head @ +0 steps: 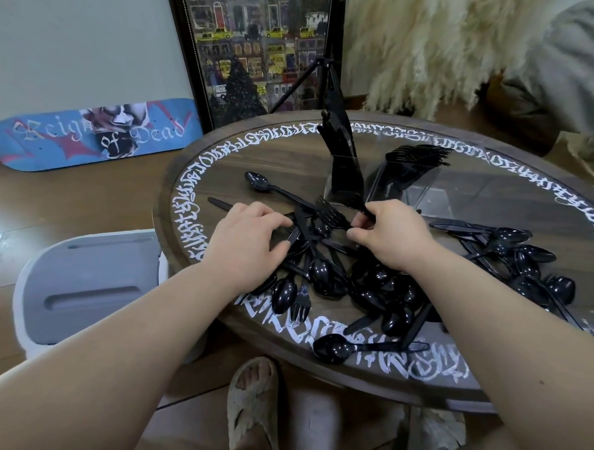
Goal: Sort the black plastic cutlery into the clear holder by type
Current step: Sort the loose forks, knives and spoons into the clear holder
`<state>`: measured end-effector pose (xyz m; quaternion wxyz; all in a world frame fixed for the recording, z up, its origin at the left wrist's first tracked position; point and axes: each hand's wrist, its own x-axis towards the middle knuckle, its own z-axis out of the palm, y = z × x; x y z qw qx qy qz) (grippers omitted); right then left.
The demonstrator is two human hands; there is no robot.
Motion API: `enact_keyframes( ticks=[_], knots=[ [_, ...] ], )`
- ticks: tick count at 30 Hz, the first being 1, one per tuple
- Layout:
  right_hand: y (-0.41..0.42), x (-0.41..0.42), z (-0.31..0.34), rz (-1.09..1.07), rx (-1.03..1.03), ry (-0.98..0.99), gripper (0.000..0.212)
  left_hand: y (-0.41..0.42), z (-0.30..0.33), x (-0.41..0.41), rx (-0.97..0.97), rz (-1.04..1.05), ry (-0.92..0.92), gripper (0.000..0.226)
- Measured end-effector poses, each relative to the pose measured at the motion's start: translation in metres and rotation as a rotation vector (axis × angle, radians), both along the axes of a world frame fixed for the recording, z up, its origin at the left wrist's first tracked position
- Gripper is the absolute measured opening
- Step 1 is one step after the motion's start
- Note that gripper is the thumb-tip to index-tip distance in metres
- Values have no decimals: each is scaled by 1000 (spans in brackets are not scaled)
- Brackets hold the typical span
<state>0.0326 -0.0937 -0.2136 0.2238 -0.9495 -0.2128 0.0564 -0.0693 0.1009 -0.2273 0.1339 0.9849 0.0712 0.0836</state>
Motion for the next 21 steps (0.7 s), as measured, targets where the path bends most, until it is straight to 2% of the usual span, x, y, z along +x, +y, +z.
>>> enact_keyframes(
  ticks=[5,9,14,17,21],
  knots=[
    [-9,-2,18,-61,340,38,17,-8,6,4,8,-4,-45,33],
    [-16,-11,33,-101,601,164,15,-25,15,8,-36,-30,-87,30],
    [-26,-17,32,-211,850,354,17,-56,28,13,-194,-104,-67,36],
    [-32,-23,34,-254,1013,465,21,-79,35,15,-378,-130,-45,40],
    [-39,-28,36,-302,1076,503,23,-105,34,22,-503,-103,-57,33]
  ],
)
